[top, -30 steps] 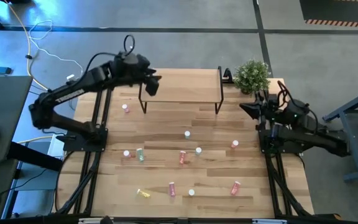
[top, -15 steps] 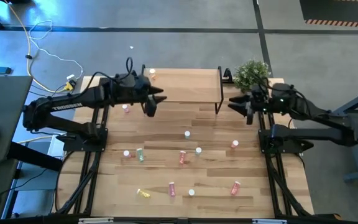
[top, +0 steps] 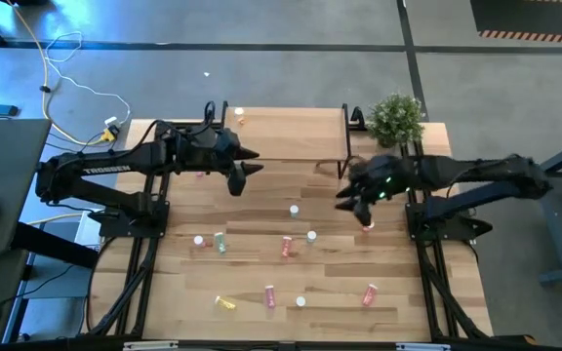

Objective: Pick and place medicine bottles onto shelf by color
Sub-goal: Put the bottom right blue pill bottle on the shelf

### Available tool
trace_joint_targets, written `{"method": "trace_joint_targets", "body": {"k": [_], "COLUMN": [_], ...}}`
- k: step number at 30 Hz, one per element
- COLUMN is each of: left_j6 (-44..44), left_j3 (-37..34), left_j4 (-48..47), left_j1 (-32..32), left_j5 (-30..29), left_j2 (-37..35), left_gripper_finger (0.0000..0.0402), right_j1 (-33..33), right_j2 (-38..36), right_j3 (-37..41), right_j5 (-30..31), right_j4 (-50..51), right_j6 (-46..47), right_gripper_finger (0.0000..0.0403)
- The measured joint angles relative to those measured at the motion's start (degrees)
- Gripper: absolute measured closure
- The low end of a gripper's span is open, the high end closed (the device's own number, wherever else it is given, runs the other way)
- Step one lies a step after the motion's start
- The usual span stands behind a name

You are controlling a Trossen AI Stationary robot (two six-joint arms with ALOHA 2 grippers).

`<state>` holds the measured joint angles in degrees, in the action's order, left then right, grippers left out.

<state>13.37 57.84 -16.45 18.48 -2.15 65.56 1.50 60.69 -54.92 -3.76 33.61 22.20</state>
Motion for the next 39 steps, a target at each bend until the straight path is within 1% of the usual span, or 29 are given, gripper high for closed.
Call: {"method": "trace_joint_targets", "body": {"k": [5, 10, 16, 22, 28, 33, 39], "left_j6": [0.0, -1.5, -1.5, -1.5, -1.6, -1.5, -1.6], "left_j3": [0.4, 0.4, 0.4, 0.4, 0.4, 0.4, 0.4], "left_j4": [-0.4, -0.4, -0.4, -0.4, -0.5, -0.5, -0.5], "left_j1": [0.7, 0.7, 0.7, 0.7, 0.7, 0.7, 0.7], "left_j5": [0.1, 0.1, 0.1, 0.0, 0.0, 0.0, 0.0], "left_j2": [0.0, 0.0, 0.0, 0.0, 0.0, 0.0, 0.0], "left_gripper_finger": [0.0218, 0.0218, 0.0218, 0.0218, 0.0218, 0.0218, 0.0218], "right_j1": [5.0, 7.9, 9.5, 10.6, 11.6, 11.8, 11.7], "right_j2": [6.3, 12.7, 19.7, 24.9, 28.4, 31.4, 32.5], "right_j3": [0.0, 0.0, 0.0, 0.0, 0.0, 0.0, -0.1], "right_j5": [5.3, 9.5, 9.8, 9.5, 9.4, 9.8, 10.3], "right_j4": [-1.1, -3.4, -8.4, -10.4, -13.3, -13.3, -13.5], "right_j6": [-0.2, -1.6, -2.3, -1.3, -1.3, -1.3, -1.2], "right_gripper_finger": [0.0231, 0.0231, 0.0231, 0.0231, 0.0231, 0.0231, 0.0231]}}
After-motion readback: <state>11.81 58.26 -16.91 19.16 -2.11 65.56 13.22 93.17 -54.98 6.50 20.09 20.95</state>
